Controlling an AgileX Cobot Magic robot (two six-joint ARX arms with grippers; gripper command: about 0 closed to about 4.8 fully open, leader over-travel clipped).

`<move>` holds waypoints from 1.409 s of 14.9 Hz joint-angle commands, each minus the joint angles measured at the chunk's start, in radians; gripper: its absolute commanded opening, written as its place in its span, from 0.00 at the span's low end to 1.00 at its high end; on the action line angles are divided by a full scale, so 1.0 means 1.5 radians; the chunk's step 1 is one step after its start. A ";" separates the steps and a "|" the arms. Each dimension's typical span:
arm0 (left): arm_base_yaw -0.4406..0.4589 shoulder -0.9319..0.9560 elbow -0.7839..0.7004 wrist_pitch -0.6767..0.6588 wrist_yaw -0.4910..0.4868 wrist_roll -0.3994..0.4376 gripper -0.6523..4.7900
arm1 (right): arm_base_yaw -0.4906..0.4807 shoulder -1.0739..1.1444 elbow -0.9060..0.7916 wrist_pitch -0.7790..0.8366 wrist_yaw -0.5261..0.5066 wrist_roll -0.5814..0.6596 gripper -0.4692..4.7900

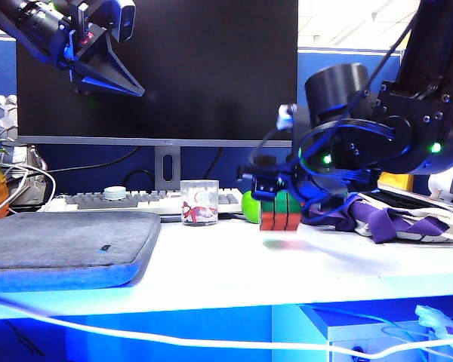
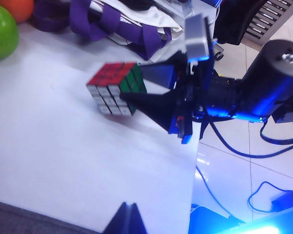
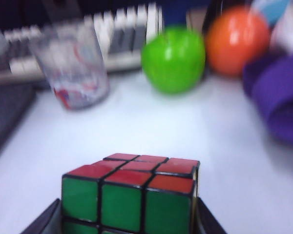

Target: Rotate the Rubik's Cube so that its red face is facing towards you.

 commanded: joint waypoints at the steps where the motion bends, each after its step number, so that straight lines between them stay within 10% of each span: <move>1: -0.003 -0.003 0.002 0.013 0.007 0.000 0.11 | 0.000 0.037 0.005 0.065 0.004 -0.033 0.23; 4: -0.003 -0.003 0.002 0.012 0.007 0.000 0.11 | 0.001 0.060 0.005 0.091 -0.001 -0.018 0.28; 7: -0.006 -0.003 0.002 0.013 0.007 0.000 0.11 | 0.001 0.060 0.005 0.110 -0.025 -0.017 1.00; 13: -0.007 -0.003 0.002 -0.005 0.010 -0.005 0.11 | -0.011 -0.010 0.009 0.025 -0.034 0.003 1.00; 17: -0.007 -0.003 0.002 -0.006 0.015 -0.005 0.11 | -0.117 -0.113 0.323 -0.754 -0.293 0.035 1.00; 21: -0.007 -0.003 0.002 -0.013 0.040 -0.007 0.11 | -0.147 -0.043 0.665 -1.161 -0.331 -0.005 1.00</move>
